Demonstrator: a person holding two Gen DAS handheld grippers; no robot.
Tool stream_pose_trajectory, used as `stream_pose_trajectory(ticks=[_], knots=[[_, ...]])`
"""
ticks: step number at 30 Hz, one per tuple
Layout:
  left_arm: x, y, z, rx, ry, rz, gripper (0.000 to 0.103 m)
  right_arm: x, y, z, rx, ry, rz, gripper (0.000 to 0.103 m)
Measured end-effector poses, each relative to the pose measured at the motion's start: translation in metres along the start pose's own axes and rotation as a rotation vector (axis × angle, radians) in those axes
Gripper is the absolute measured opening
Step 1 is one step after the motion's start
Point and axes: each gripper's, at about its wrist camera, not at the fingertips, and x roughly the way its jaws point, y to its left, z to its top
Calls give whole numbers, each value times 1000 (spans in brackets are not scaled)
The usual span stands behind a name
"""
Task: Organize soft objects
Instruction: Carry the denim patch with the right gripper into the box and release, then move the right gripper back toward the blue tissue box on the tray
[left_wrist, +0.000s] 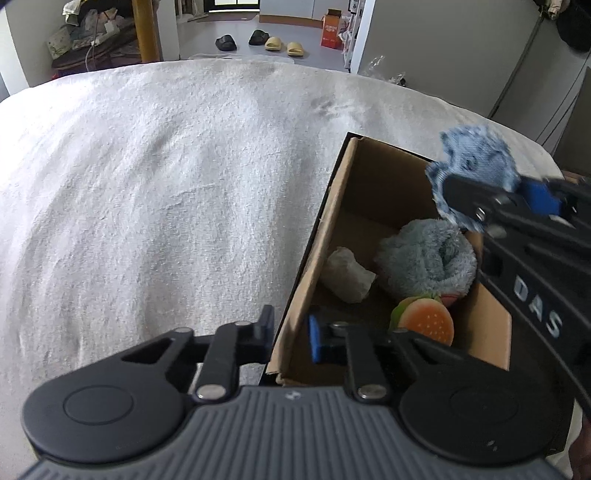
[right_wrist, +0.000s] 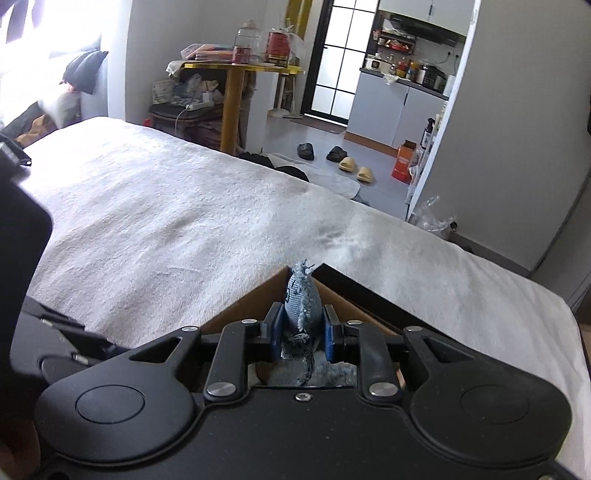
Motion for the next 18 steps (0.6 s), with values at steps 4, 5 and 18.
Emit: stream_pose_trajectory(ticks=[4,5,18], knots=[[0,1,0,-2,0,-8,12,2,1,2,6,-17,22,23],[0,1,0,-4,1,-10,12,2,0,1,12,-17,25,31],[-4,-8,-2,34,-7,33,15,-17,-17,-33,72,31,-31,53]])
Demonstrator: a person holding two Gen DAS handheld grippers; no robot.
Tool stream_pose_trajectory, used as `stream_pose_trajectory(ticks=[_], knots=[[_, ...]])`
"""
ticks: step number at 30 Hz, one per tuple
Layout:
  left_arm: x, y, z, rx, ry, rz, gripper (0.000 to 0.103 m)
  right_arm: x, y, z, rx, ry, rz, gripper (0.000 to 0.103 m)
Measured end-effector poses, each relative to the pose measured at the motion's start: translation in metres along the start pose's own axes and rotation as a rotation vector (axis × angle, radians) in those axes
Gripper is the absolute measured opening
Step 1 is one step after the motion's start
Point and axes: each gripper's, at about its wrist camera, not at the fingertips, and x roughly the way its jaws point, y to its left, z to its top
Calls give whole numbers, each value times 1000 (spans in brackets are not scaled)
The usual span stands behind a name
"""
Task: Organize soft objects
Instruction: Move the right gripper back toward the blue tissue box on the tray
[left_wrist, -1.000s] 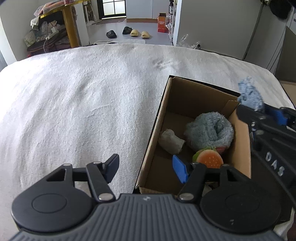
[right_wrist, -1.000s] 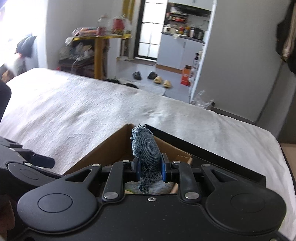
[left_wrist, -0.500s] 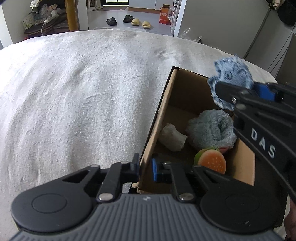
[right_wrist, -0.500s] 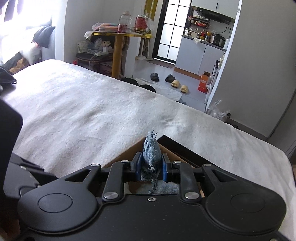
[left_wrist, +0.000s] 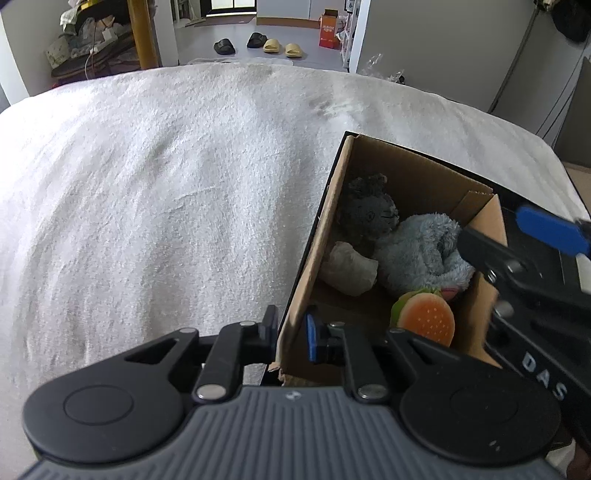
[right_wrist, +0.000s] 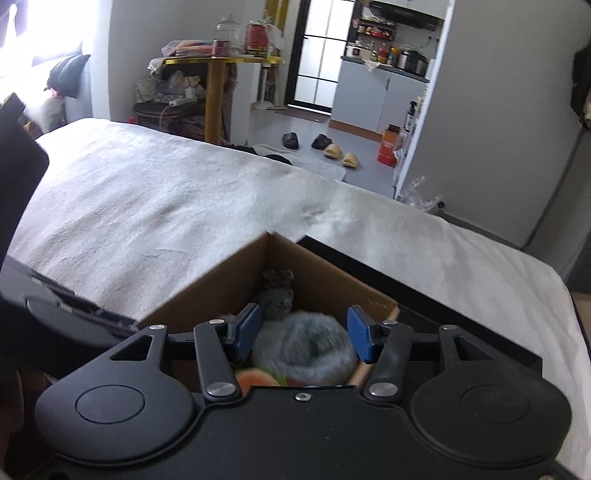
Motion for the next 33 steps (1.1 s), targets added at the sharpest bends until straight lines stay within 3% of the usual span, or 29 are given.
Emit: stream_pose_trajectory(ticks=[14,22,33], knots=[[-12,-21,-4,103,-26,103,18,-27,-41,-36,137,-12,-69,64],[-20,-39,-9,172,-52,177,43,-31,-68,-56,205,-30,-89,70],[-21,-60,-12,255,-61,268,54,-17,-100,-84,314,-26,-117,82]])
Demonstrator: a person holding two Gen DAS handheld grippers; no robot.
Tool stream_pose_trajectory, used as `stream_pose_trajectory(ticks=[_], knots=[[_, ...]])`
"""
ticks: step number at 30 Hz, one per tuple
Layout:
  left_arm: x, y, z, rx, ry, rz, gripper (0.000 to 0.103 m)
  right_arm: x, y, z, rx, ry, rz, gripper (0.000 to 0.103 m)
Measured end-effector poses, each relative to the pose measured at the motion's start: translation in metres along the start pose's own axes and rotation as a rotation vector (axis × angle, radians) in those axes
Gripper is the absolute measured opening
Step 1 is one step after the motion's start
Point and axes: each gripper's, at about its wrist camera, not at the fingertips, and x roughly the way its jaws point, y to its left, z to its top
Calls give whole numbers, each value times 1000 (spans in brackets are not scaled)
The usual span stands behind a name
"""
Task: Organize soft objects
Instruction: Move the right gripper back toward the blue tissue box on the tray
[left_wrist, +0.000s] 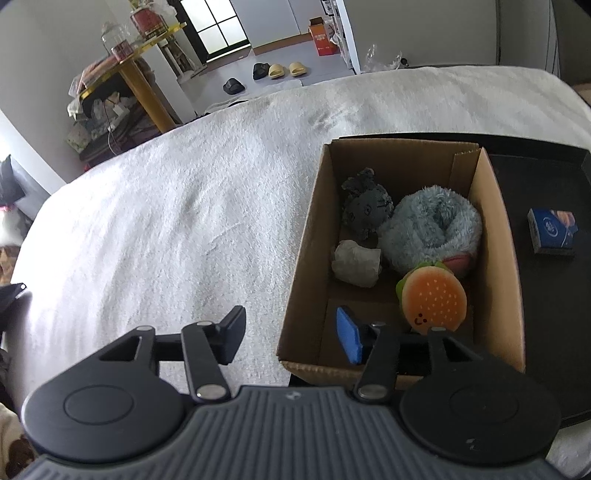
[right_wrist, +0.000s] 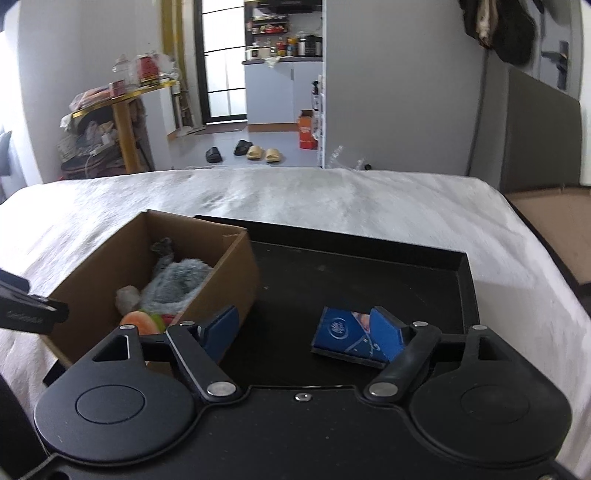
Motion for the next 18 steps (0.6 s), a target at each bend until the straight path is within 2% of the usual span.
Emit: stream_pose_trajectory(ticks=[1,3,4,10,18], knots=[[0,-2,0,11,2,9,54,3,-3,-1,11,2,-6,84],[1,-6,1,26,6,19,55,9,-9,-5,37,6,-26,97],[1,-8,1,34,7,25,56,13,-12,-7,50,6,-38,98],[4,-23,2,95,16,68,58,35,-30,-23,129,29,-62,99],[12,-47,6,188,53,172,59,59,-42,-33,175,73,-75,99]])
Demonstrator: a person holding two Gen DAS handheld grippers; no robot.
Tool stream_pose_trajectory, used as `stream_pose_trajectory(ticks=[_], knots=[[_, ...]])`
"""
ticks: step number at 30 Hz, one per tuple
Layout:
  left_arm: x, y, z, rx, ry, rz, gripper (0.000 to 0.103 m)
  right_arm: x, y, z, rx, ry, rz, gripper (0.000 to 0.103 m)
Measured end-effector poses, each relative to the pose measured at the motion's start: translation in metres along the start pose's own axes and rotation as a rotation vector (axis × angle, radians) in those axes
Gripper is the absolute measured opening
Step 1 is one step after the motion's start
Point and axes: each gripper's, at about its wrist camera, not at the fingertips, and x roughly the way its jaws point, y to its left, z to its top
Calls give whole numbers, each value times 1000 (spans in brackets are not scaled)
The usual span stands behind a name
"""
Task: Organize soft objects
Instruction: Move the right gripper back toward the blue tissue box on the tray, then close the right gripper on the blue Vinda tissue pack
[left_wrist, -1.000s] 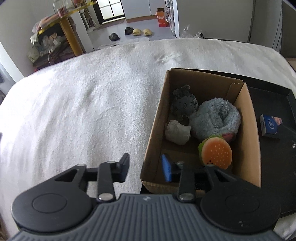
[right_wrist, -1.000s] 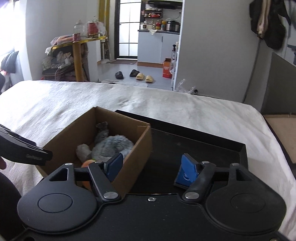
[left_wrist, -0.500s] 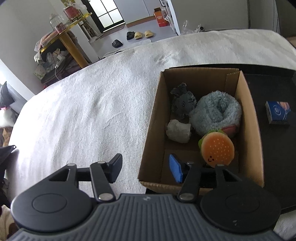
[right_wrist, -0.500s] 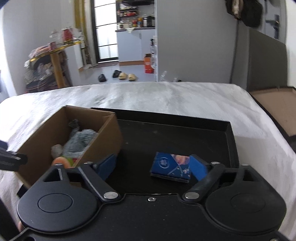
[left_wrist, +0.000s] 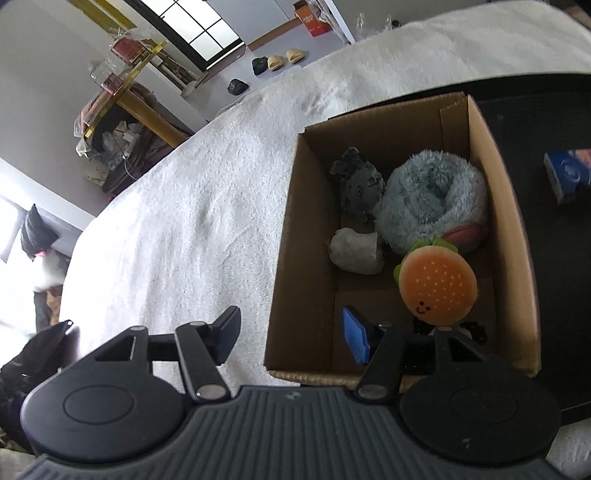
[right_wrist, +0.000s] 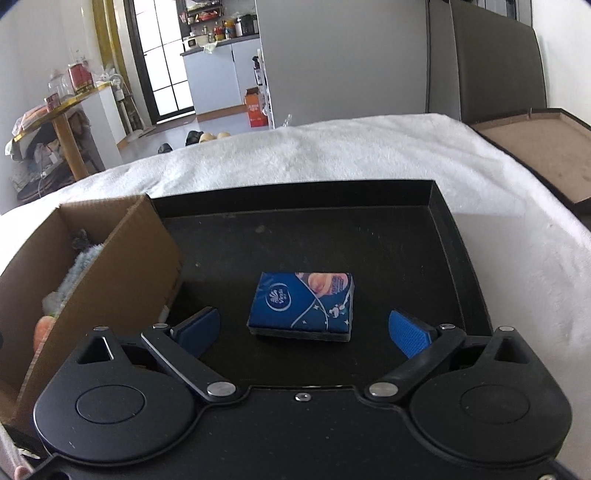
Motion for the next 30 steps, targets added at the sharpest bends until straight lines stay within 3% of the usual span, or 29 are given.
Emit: stream_pose_trajectory(ticks=[14,18,21,24,26,28,30], knots=[[10,-24,13,62,51,92,59,32,-2,-9,-27,53,-51,98],[10,-26,13,66,54,98,59,34,-6,-12,-23,44,-60,77],[9,-25,13,65,51,96,59,28,-6,-13,-38,29,-53,38],[5,-22,11,56,40,93,59,22,-7,-16,-56,32,-51,24],[4,-20,10,50,35,88,59,18,-10,-17,-51,41,-54,23],[1,-16,8,41,28,78,59,16,-11,-14,-42,59,-55,28],[-1,-13,5,37,20,72,59,15,-11,-10,-29,60,-57,63]])
